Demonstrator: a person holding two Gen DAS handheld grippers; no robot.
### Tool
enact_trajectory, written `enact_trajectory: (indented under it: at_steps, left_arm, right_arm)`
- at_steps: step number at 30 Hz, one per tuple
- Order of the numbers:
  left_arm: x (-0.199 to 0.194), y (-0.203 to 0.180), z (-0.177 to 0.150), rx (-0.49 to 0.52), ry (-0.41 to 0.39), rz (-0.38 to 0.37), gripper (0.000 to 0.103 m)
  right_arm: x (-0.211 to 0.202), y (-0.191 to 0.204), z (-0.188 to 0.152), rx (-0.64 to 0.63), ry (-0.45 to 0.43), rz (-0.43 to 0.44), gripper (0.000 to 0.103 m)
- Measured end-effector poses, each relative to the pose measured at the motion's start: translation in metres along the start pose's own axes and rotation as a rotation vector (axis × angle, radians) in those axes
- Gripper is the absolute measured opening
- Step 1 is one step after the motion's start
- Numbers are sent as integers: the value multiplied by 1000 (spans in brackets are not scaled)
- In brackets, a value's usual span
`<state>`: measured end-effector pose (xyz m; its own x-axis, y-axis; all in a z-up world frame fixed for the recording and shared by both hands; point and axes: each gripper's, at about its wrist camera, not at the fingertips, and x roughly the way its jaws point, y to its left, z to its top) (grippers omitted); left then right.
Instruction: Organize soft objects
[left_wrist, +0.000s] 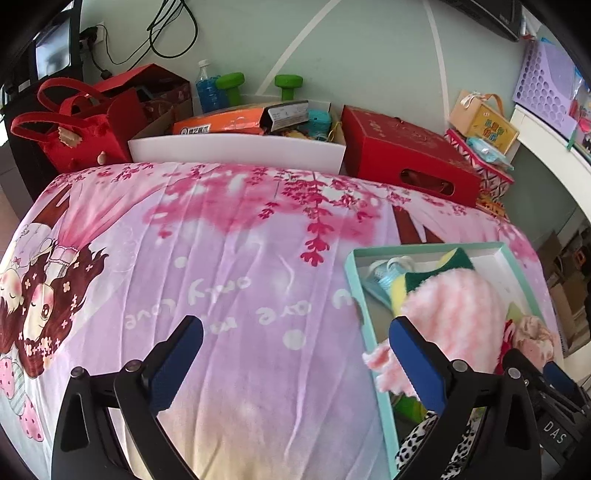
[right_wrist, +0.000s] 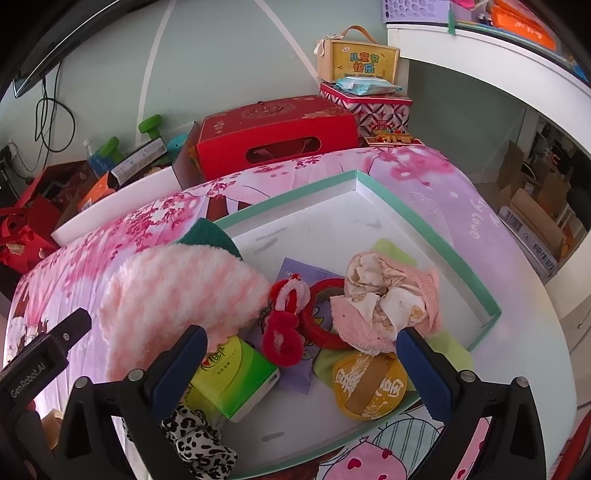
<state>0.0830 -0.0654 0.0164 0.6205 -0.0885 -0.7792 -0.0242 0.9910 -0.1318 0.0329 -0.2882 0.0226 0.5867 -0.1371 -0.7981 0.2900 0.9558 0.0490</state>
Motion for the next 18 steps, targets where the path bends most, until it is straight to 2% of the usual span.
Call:
enact_trajectory:
  at_steps: [11,18]
  left_arm:
    - [-1,-1,-8,-5,47,9,101]
    - [-9,-2,-14,40,34,103,101]
  right_arm:
    - [-7,10,-3,-44,34,-2,103]
    - [-14,22,-8,-113,80,-3,103]
